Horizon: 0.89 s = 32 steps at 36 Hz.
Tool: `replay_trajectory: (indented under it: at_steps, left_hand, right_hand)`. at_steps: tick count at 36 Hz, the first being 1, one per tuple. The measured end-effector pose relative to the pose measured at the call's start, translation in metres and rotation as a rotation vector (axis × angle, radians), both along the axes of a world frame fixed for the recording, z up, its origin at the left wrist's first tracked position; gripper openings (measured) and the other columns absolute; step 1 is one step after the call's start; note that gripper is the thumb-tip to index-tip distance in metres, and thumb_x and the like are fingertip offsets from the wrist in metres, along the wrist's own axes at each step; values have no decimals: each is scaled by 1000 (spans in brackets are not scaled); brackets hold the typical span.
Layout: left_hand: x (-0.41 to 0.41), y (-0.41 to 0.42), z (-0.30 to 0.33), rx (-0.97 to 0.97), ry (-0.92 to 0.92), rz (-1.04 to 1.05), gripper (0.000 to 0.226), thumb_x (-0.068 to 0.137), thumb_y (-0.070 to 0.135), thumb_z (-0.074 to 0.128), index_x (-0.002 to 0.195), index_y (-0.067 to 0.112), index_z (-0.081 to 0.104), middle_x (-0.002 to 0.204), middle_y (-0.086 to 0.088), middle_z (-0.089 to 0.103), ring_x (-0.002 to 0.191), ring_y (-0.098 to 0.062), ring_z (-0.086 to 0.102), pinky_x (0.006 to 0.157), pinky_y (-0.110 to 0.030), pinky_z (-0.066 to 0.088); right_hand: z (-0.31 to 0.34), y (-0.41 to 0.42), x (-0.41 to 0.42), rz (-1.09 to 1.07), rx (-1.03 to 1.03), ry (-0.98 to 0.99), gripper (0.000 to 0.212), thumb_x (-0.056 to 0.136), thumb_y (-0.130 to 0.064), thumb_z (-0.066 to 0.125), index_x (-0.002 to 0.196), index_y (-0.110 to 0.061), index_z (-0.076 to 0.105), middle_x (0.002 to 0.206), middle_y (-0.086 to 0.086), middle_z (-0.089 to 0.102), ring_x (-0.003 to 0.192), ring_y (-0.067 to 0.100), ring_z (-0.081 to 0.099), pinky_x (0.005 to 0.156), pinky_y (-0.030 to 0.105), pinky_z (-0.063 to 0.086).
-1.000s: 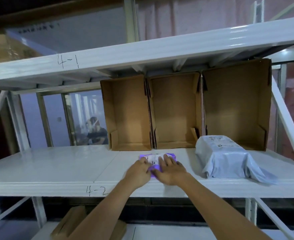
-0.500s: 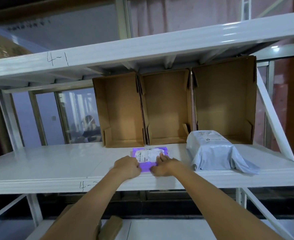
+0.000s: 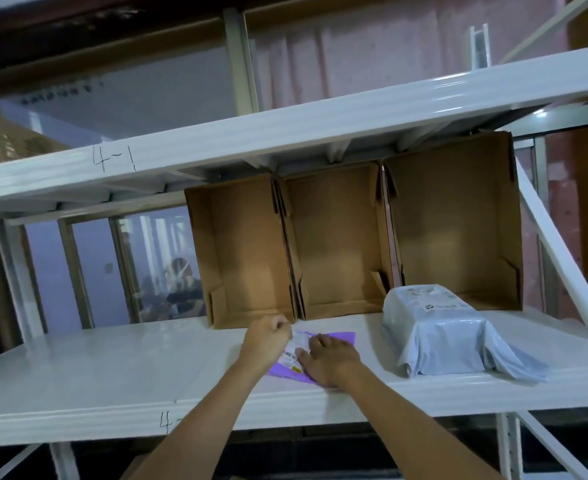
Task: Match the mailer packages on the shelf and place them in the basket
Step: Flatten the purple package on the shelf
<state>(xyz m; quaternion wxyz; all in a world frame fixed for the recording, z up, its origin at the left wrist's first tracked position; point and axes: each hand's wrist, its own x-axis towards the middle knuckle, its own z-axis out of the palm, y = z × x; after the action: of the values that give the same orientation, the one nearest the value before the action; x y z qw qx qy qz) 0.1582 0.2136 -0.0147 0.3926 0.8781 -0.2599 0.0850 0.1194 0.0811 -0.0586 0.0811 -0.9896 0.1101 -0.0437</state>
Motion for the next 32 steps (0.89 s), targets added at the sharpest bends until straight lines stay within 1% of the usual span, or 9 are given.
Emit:
replay_trajectory:
  at_steps: [2, 5, 7, 11, 14, 18, 23, 27, 32]
  left_hand:
    - [10, -3, -5, 177, -152, 50, 23, 91, 19, 43, 94, 16, 66, 102, -6, 68, 99, -27, 62, 85, -35, 50]
    - [13, -13, -18, 370, -70, -43, 38, 99, 24, 36, 132, 13, 52, 138, -9, 51, 127, -25, 46, 106, -32, 37]
    - [14, -18, -26, 404, -14, -111, 42, 101, 22, 35, 140, 9, 45, 148, -11, 41, 136, -22, 37, 112, -29, 28]
    - [25, -22, -31, 242, 100, -116, 41, 102, 21, 38, 141, 8, 43, 149, -7, 40, 138, -19, 37, 108, -20, 28]
    - [29, -22, -37, 200, 117, -82, 41, 103, 24, 35, 141, 10, 43, 148, -6, 41, 137, -19, 38, 109, -22, 29]
    - [29, -24, -34, 231, 152, -21, 41, 103, 23, 34, 141, 9, 43, 147, -8, 42, 136, -23, 40, 110, -29, 33]
    - [34, -29, -34, 355, 84, 37, 38, 100, 24, 27, 126, 12, 52, 140, -12, 48, 126, -26, 46, 105, -35, 37]
    - [28, -29, -35, 355, 65, 27, 41, 104, 21, 25, 137, 8, 44, 146, -11, 42, 133, -24, 39, 109, -31, 32]
    - [27, -26, -41, 313, 80, 43, 43, 102, 30, 33, 140, 12, 44, 146, -7, 44, 134, -24, 42, 111, -36, 34]
  right_hand:
    - [-3, -2, 4, 35, -6, 2, 70, 99, -57, 11, 153, -14, 20, 159, 8, 22, 145, 25, 24, 117, 42, 22]
    - [-3, -5, 3, 99, -13, 7, 68, 99, -57, 11, 155, -18, 14, 162, 3, 13, 148, 21, 16, 118, 40, 16]
    - [-5, -9, 2, 121, -6, 12, 65, 100, -54, 13, 156, -20, 12, 163, 1, 11, 149, 19, 14, 119, 38, 14]
    - [-3, -15, 4, 119, -5, 20, 69, 98, -58, 11, 156, -20, 9, 163, -1, 9, 149, 17, 12, 120, 37, 13]
    - [-2, -13, 4, 102, 14, 38, 69, 99, -57, 10, 156, -18, 9, 163, 0, 10, 149, 17, 12, 119, 34, 13]
    - [-5, -13, 10, 50, 26, 45, 66, 101, -53, 8, 156, -16, 9, 163, 0, 7, 149, 17, 10, 120, 34, 11]
    - [-10, -8, 27, -94, 5, 84, 65, 101, -49, 7, 156, -14, 9, 163, 4, 3, 150, 24, 5, 121, 40, 7]
    - [-1, 6, 32, -151, -47, 134, 57, 101, -43, 20, 155, -26, 16, 162, 10, 11, 148, 34, 12, 117, 47, 15]
    - [-10, 3, 32, -139, 23, -36, 58, 102, -42, 10, 153, -16, 25, 161, 2, 19, 147, 23, 18, 117, 41, 15]
